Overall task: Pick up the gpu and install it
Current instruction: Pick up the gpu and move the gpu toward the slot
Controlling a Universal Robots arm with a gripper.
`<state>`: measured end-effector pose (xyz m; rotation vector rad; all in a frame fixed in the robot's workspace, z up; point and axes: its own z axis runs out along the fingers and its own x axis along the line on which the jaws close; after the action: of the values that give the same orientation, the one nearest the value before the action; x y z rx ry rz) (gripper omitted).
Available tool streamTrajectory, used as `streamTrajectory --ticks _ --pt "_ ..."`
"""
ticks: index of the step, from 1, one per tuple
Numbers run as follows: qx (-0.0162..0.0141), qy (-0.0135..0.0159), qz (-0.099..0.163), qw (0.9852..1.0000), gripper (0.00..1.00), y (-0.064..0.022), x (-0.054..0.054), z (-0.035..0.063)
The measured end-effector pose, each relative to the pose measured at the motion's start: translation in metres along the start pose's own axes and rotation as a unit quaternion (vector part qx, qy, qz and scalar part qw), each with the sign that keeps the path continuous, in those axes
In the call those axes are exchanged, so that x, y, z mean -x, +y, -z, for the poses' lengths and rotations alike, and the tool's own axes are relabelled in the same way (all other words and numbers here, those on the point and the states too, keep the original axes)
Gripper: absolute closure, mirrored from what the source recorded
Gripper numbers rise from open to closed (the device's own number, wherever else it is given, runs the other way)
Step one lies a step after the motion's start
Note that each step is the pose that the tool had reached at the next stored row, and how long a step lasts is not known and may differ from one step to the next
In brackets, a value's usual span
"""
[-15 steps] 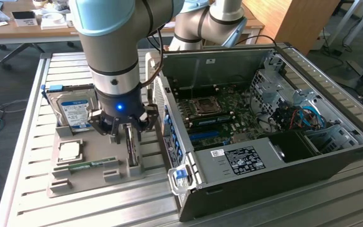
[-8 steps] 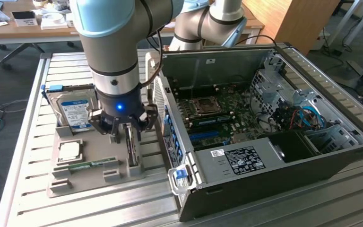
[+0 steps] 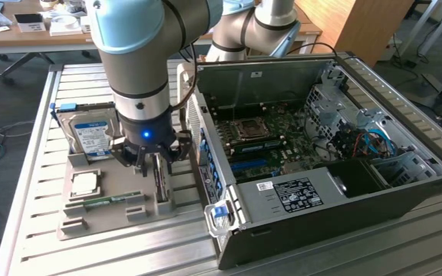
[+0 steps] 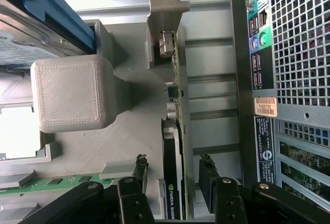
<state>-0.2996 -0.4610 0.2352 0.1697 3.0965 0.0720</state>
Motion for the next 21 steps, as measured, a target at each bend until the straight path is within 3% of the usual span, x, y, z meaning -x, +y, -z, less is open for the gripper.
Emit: streamTrajectory --ticks 5,11,21 --pt "0.0007 0.0 0.0 1.0 0.47 0.0 -0.0001 -0.0008" --pt "0.0133 0.0015 -0.001 0.9999 0.47 0.0 -0.0001 -0.0018" --pt "0.0149 0.0016 -0.001 0.9999 0.47 0.0025 -0.0006 -0.0056"
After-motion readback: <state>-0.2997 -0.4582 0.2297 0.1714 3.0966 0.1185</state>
